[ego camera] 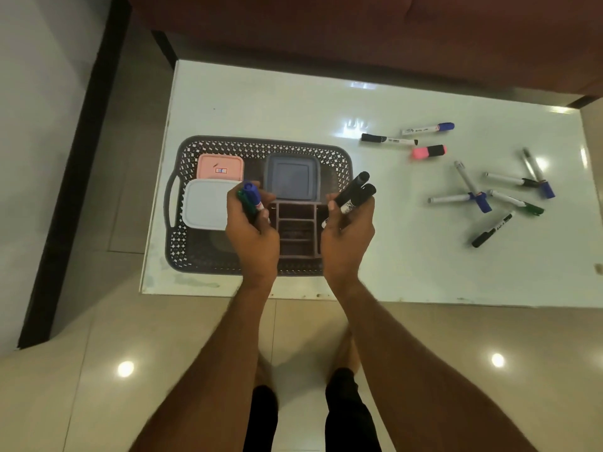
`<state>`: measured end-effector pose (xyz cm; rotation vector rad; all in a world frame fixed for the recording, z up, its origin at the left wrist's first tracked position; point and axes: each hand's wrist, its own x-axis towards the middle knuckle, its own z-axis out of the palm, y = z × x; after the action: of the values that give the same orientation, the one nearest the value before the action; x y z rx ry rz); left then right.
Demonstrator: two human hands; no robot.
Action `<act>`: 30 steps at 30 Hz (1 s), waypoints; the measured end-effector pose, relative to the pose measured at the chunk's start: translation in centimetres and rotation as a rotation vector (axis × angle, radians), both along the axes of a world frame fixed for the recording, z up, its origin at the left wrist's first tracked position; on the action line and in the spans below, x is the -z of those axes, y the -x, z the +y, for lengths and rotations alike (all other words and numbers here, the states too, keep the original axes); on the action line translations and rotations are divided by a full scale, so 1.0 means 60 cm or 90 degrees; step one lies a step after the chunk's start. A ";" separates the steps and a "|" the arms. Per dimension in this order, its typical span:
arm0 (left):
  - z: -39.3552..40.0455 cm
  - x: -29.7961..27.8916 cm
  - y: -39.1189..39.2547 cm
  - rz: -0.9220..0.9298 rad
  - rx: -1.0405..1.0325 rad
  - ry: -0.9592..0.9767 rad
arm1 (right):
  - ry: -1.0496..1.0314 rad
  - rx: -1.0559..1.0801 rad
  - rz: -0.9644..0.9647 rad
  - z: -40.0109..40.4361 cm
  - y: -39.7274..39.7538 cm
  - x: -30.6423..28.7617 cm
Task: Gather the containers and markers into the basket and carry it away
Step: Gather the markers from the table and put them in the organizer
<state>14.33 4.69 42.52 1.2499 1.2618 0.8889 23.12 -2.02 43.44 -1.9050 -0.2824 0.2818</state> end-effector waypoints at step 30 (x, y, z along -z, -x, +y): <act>0.001 0.025 -0.016 0.049 -0.005 -0.092 | 0.075 -0.067 0.010 0.006 0.003 0.035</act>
<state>15.27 4.78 41.01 1.4056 1.2809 0.9591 22.97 -1.65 41.33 -2.0066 -0.3619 0.3913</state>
